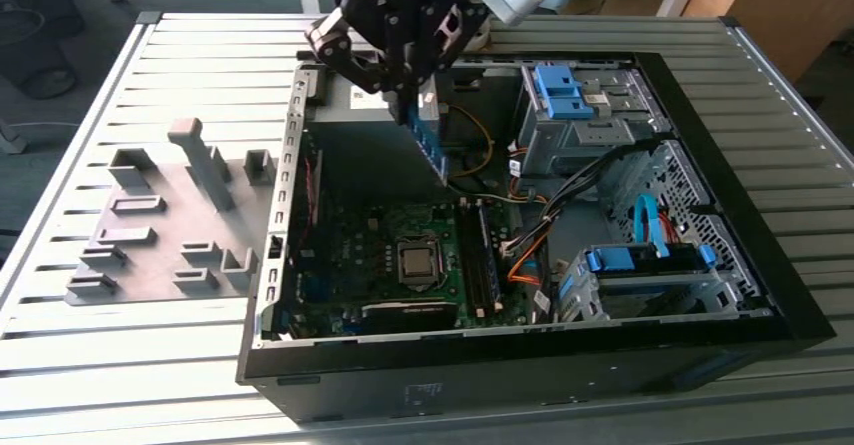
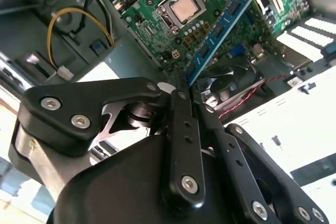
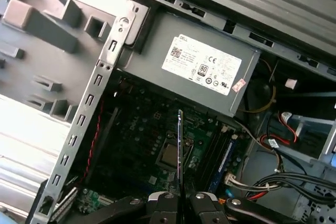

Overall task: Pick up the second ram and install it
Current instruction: 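Insert the second ram into the second slot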

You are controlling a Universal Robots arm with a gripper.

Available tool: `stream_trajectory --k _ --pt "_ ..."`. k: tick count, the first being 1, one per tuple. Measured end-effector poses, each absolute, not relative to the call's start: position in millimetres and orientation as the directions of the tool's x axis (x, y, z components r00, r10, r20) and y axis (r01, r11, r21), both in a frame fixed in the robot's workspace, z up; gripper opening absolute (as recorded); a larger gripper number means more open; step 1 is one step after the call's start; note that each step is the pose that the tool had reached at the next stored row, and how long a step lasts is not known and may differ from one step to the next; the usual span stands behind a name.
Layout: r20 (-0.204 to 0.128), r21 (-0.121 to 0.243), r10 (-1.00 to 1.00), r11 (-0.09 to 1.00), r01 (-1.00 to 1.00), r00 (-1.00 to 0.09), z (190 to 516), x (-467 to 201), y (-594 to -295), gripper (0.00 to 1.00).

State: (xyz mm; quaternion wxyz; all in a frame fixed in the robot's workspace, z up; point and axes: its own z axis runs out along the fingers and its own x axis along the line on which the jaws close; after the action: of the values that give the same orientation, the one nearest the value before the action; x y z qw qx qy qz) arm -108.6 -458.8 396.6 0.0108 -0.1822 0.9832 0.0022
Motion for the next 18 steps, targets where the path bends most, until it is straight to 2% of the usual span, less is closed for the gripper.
stream_trajectory --k 18 --pt "-0.022 0.0 -0.073 0.997 -0.073 -0.997 395.1 -108.6 -458.5 0.14"
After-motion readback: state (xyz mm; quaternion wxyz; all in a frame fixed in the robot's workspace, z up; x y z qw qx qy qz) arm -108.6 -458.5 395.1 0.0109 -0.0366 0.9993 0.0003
